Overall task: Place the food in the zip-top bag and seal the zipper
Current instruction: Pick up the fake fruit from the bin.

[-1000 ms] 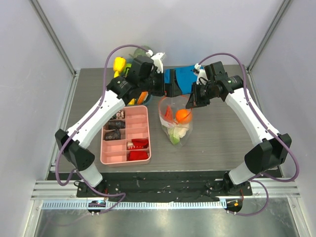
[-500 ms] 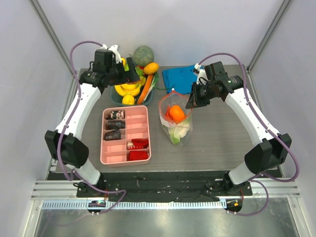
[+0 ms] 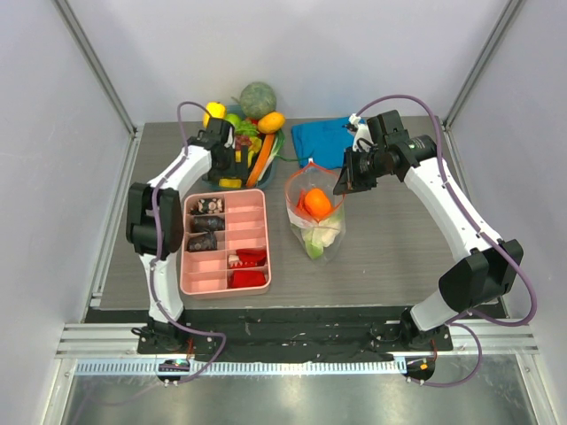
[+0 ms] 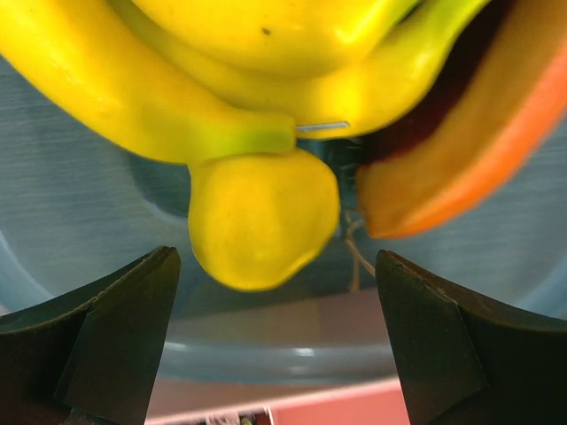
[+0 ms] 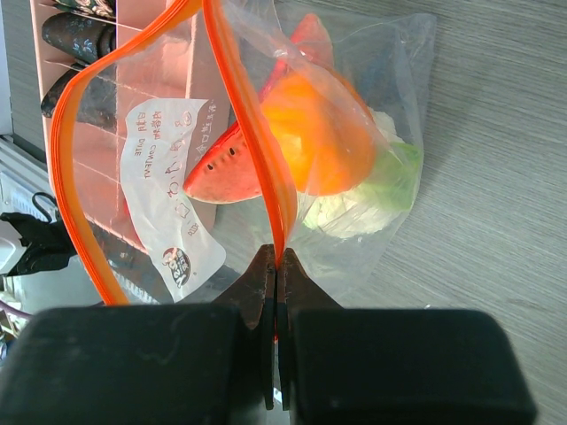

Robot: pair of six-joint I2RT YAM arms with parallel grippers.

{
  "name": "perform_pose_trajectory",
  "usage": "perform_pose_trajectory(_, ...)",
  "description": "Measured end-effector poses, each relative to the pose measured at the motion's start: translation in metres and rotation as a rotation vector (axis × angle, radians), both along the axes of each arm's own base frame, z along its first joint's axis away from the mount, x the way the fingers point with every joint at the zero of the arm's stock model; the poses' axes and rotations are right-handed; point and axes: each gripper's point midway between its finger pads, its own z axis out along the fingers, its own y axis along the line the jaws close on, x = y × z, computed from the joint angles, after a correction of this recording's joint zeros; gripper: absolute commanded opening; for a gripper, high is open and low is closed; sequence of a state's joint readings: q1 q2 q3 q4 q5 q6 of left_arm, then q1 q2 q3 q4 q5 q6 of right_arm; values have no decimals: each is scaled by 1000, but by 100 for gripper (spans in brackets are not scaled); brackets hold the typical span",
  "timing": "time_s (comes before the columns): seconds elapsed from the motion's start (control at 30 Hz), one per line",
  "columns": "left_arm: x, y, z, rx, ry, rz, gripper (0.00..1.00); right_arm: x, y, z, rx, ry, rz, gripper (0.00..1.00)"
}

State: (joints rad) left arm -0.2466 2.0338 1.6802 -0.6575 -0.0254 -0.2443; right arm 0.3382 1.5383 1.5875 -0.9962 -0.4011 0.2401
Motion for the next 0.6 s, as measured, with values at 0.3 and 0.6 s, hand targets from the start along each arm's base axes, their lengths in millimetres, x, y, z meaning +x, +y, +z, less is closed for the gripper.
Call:
perform_pose_trajectory(0.3,11,4,-35,53,36,-9,72,0,0,0,0,0,1,1)
perform_pose_trajectory(0.6,7,-2,3,2,-13,-20,54,1,-1,0,-6,-3,-2,1)
